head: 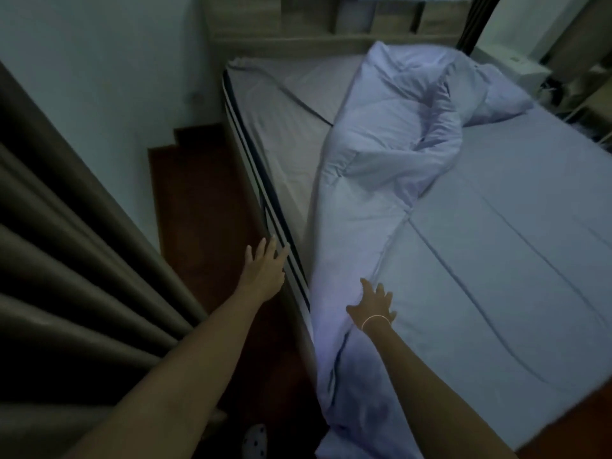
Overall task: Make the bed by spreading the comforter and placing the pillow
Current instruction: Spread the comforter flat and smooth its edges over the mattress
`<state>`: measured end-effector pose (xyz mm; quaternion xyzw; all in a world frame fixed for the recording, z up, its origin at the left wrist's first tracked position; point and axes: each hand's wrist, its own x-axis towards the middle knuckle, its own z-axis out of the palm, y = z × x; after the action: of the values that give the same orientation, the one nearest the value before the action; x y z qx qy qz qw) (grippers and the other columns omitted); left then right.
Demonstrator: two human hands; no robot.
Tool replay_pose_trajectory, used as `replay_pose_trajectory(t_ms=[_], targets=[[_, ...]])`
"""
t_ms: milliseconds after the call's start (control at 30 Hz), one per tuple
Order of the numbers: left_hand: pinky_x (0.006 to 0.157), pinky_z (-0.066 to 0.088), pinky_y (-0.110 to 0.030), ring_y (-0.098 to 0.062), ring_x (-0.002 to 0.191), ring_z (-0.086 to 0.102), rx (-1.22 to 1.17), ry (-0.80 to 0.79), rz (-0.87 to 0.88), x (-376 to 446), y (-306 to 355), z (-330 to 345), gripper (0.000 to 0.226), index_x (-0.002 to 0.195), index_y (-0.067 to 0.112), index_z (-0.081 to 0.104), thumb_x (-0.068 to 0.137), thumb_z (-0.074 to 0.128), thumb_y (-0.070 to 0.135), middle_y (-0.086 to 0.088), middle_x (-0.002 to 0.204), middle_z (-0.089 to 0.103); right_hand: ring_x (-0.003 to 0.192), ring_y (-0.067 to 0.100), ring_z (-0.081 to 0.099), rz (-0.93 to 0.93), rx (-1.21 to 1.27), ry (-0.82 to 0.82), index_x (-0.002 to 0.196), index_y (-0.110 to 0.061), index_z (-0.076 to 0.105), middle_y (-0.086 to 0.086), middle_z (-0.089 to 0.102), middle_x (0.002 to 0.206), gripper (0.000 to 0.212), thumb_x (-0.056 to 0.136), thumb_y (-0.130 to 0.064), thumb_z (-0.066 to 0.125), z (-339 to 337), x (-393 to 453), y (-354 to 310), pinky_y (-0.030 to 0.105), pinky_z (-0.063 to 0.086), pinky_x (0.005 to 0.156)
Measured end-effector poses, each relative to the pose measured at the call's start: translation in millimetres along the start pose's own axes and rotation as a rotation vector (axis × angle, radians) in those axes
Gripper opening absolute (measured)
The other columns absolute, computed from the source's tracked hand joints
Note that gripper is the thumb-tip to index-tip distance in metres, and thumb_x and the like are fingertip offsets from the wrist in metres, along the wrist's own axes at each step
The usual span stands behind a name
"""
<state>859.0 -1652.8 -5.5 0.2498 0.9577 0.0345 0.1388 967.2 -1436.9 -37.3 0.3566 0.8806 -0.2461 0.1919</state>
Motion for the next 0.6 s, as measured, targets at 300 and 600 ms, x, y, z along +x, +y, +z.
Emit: replay_pose_trajectory(t_ms=[300, 600], targets=[[0.118, 0.009, -0.053, -0.029, 0.147, 0.005, 0.036, 0.044, 0.157, 72, -11, -37, 0.057, 0.15, 0.02, 0.012, 0.099, 0.034, 0.032, -0.011, 0.159, 0.002, 0.145, 0.033, 0.005, 0.059, 0.104, 0.056, 0.146, -0.038, 0.014, 0.006, 0.006, 0.158, 0.08, 0.083, -0.04, 0.064, -11, 39, -54, 0.056, 0.021, 0.112], [0.117, 0.01, -0.051, -0.029, 0.145, 0.012, 0.022, 0.086, 0.185, 228, -44, -97, 0.063, 0.15, 0.024, 0.011, 0.096, 0.04, 0.038, -0.01, 0.159, 0.006, 0.145, 0.035, 0.003, 0.066, 0.18, 0.127, 0.146, -0.037, 0.017, 0.007, 0.007, 0.158, 0.083, 0.08, -0.042, 0.068, -77, 179, -136, 0.057, 0.021, 0.112]])
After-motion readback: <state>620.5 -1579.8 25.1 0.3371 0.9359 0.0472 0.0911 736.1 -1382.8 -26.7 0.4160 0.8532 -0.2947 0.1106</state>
